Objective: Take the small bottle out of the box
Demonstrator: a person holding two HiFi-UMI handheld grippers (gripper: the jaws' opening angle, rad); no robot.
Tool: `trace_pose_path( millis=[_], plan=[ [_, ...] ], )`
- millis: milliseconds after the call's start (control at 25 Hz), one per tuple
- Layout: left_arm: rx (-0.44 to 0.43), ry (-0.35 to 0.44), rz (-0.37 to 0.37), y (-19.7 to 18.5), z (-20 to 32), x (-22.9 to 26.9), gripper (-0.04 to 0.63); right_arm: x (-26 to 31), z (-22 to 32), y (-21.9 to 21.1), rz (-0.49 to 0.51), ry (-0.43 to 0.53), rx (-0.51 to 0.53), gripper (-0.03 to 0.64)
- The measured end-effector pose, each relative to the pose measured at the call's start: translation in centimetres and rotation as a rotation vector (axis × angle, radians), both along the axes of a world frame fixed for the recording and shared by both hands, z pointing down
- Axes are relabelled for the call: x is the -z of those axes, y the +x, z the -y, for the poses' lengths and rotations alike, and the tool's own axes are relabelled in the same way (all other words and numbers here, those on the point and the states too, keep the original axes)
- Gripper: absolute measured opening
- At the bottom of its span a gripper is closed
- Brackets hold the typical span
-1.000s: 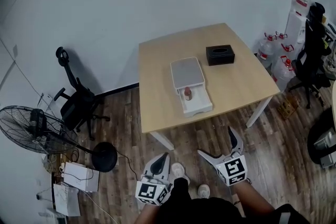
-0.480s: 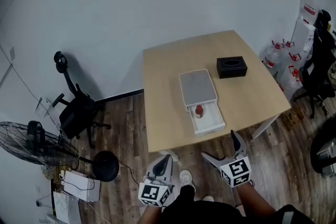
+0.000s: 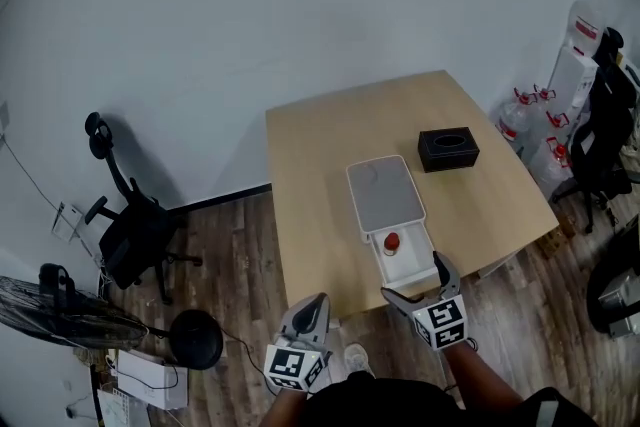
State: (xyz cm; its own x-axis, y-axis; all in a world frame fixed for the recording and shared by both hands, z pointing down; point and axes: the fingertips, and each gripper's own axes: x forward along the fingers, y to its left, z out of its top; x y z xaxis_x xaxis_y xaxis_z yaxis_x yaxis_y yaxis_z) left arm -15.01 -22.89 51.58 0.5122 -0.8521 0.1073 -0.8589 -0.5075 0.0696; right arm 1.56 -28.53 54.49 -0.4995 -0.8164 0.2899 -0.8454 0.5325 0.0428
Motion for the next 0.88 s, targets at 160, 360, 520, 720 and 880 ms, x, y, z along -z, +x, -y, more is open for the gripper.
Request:
trace_pose_path(
  millis=[160, 360, 520, 720, 880],
  plan=[
    [-0.02, 0.003, -0.006, -1.3, 2.8, -0.1, 0.011, -1.3, 3.0, -0.5, -0.041, -0.015, -0.024, 0.566],
    [-0.038, -0.009, 0.002, -2.5, 5.1, -0.6, 0.012, -5.0, 6.1, -0.5, -0.085, -0.09, -0.032, 0.439],
    [-0.032, -0.016, 0.001, -3.2, 6.5, -0.9, 0.012, -8.5, 8.1, -0.4, -0.17, -0.187, -0.004, 0.418],
    [-0.009, -0.04, -0.002, -3.1, 8.0, -1.5, 0.011, -13.3, 9.7, -0.4, -0.247, -0.343, 0.059, 0.39],
    [0.024, -0.046, -0.002, -3.0, 9.1, -1.6, 0.011, -15.3, 11.0, -0.2, -0.265, -0.394, 0.085, 0.379]
  ],
)
